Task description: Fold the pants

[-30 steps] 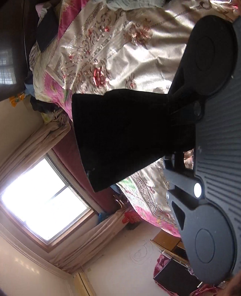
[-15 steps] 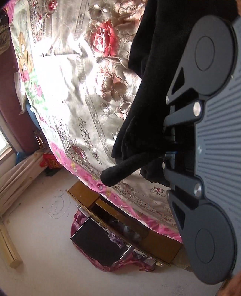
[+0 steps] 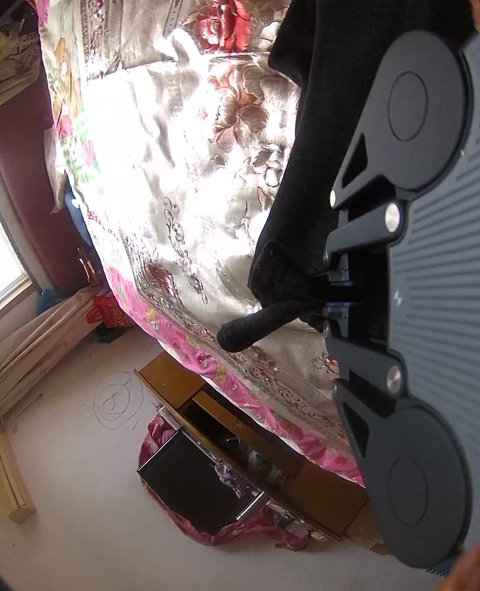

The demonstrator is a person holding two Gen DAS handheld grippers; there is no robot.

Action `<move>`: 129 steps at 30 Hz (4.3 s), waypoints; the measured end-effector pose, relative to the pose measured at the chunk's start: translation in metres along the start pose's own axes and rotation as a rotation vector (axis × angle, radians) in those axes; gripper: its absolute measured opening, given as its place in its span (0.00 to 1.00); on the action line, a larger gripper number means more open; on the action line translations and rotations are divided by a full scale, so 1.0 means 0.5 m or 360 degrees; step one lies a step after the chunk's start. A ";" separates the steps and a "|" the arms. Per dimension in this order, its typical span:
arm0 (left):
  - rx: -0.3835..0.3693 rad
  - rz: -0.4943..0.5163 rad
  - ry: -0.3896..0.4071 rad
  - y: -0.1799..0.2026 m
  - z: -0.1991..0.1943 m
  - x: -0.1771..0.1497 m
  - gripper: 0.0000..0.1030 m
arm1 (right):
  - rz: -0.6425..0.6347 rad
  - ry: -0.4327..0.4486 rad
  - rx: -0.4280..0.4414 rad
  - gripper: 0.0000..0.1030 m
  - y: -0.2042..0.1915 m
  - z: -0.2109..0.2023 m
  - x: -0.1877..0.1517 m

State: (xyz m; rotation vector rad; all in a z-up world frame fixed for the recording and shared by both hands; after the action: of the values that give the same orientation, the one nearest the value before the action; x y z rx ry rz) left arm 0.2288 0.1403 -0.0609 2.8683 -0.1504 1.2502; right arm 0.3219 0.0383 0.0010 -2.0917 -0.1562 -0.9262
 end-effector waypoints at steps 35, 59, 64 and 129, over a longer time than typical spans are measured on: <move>0.0436 0.0062 -0.0040 -0.146 0.059 0.081 0.64 | -0.0413 -0.0818 0.0021 0.31 0.185 0.006 -0.001; 0.0694 0.0241 -0.0053 -0.153 0.044 0.088 0.38 | -0.0361 -0.0669 0.0034 0.11 0.177 0.007 0.076; 0.0679 0.0069 -0.0027 -0.171 0.014 0.109 0.38 | -0.0137 -0.0616 -0.0231 0.11 0.332 -0.115 0.132; 0.0402 0.0346 0.0015 0.011 0.080 0.087 0.56 | 0.0746 -0.0303 0.0250 0.72 0.478 -0.295 -0.095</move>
State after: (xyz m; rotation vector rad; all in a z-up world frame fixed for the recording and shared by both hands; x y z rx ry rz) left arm 0.2871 0.1294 -0.0567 3.1297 -0.3358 1.4122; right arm 0.3022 -0.2160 -0.1256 -1.9467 0.1553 -0.4199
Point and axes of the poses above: each gripper's, at about its wrist camera, not at the fingertips, and z roughly the way its jaws point, y to its right, x to its top, the point moved 7 cm from there along z, roughly the way its jaws point, and after that the axes turned 13 degrees about x, right-handed, at the moved point
